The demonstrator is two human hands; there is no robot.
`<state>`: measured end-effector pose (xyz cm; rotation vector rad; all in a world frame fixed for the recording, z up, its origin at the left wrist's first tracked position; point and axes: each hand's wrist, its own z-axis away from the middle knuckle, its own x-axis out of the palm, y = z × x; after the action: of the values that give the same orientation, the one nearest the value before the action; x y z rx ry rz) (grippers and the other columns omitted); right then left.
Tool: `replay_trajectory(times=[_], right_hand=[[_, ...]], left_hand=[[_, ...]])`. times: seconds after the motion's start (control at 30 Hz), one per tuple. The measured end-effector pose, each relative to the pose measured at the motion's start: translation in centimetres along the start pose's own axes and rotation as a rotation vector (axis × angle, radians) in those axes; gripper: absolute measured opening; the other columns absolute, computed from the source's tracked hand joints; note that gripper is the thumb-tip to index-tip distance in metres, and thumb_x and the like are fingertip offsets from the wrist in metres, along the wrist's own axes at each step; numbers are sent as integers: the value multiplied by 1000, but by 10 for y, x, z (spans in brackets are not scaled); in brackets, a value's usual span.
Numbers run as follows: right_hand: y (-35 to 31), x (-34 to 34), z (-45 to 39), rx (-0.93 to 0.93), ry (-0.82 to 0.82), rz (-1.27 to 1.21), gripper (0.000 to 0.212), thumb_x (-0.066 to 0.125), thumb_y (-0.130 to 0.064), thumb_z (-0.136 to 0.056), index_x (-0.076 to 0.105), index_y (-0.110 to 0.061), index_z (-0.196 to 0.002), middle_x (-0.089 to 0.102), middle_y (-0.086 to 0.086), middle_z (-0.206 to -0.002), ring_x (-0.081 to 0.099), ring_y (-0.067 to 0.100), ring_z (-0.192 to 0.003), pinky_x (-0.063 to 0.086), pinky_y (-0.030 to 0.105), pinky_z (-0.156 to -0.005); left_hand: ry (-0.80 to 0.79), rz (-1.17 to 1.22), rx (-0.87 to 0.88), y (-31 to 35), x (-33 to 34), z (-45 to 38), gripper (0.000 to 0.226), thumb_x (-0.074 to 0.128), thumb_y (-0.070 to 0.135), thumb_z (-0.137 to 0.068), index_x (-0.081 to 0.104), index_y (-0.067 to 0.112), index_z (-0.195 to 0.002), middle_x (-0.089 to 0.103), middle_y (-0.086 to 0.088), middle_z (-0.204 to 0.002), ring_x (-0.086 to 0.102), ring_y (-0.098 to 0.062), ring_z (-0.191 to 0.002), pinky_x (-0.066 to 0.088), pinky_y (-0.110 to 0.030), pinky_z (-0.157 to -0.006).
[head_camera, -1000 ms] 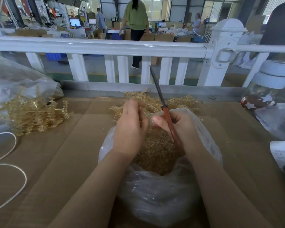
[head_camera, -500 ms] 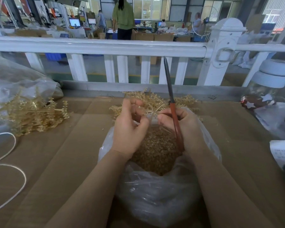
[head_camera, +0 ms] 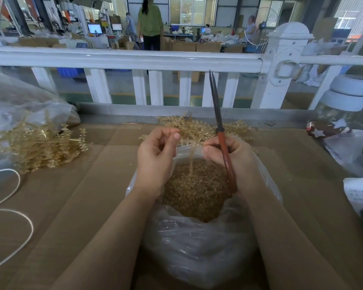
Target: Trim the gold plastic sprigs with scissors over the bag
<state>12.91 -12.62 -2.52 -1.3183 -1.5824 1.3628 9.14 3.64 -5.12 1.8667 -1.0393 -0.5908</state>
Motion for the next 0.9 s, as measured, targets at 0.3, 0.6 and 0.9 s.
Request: replay_trajectory(times=[0.3,0.6,0.9], right_hand=[[4,-8,-2,114,45,-315,17,70,-5,-89,77,-17,-79,68,0,-67,63,7,-54,48,15,-50],[5,-3,-6,90,102,-109,22,73,-11,-87,76,-27,-72,71,-7,-68,63,1,-59,47,17,-60],[9,-7,-3,40,14,-305,11,81,-28,-80,74,-20,-77,63,-8,-61,59,7,-55,49,20,-60]], left_hand=[[-123,54,-1,2,1,1,14,67,19,-94,77,14,-86,70,-17,-81,63,-38,-80,55,-51,-83],[-393,165,-32,9,2,6,20,68,26,-86,71,25,-67,61,13,-60,52,0,-58,43,-13,-63],[-394,191,-321,4,-3,3,10,73,22,-78,79,14,-77,61,-3,-60,45,-10,-53,38,-19,-50]])
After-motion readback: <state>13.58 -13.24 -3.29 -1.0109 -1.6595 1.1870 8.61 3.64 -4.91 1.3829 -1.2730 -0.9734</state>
